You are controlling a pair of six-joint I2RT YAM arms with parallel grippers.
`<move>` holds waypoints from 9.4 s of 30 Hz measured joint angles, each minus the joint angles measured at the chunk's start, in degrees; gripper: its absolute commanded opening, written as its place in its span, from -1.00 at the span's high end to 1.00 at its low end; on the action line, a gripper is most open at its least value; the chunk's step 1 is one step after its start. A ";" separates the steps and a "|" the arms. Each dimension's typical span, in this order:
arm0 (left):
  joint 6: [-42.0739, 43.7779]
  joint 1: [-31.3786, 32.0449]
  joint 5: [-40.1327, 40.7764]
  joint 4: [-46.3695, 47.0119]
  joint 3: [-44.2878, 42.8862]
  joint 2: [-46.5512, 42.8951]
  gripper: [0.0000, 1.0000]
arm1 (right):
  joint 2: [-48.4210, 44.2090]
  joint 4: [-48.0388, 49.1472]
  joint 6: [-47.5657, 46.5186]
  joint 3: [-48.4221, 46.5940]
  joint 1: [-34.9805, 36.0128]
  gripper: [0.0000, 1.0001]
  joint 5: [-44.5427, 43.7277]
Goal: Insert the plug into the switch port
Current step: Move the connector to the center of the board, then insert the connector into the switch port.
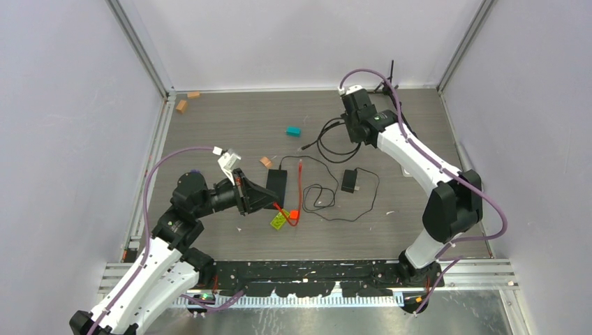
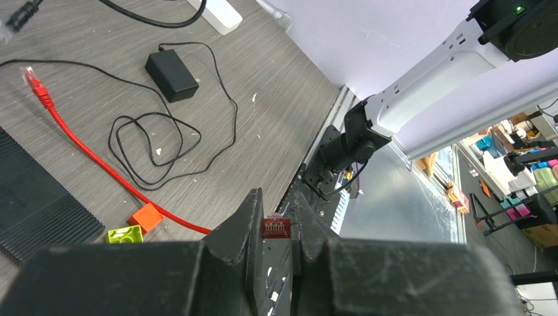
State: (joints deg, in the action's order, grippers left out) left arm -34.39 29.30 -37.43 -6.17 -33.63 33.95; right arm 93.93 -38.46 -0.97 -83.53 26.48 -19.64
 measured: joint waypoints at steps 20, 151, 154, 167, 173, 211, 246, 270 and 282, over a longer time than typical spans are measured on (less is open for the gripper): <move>1.14 0.00 2.03 -1.51 -4.31 3.72 1.00 | -12.57 7.13 16.50 18.91 -12.57 -0.10 7.96; -1.42 0.00 -18.32 9.97 -7.80 -8.44 -0.38 | -29.16 25.16 -6.29 10.71 62.73 0.99 19.56; -1.42 0.00 -18.62 10.25 -7.69 -8.28 -0.38 | -29.16 25.16 -6.27 10.71 62.73 0.99 19.58; 3.65 0.13 2.47 -3.63 -7.06 -5.79 -0.50 | -29.09 21.75 -7.93 10.99 61.70 0.99 7.04; 3.63 0.15 18.23 -9.29 -3.48 1.01 -0.55 | -23.21 13.92 -10.34 9.68 45.94 0.99 0.22; 4.87 -3.58 34.40 -2.23 8.52 14.75 -0.56 | 6.23 40.48 4.59 32.11 39.76 0.99 0.72; 5.99 -4.31 31.12 13.66 8.68 38.05 -0.29 | 1.31 42.07 3.21 35.34 33.07 0.99 14.78; 5.99 -4.33 27.43 19.65 8.24 43.32 -0.08 | 6.21 43.63 1.92 33.00 33.07 0.99 16.00; 5.99 -4.74 26.32 20.81 7.48 44.78 0.01 | 6.21 43.85 1.73 33.00 33.14 0.99 16.06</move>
State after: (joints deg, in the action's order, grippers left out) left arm -28.40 24.56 -11.11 14.63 -26.15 78.74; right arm 100.14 5.39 0.75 -50.52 59.61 -3.57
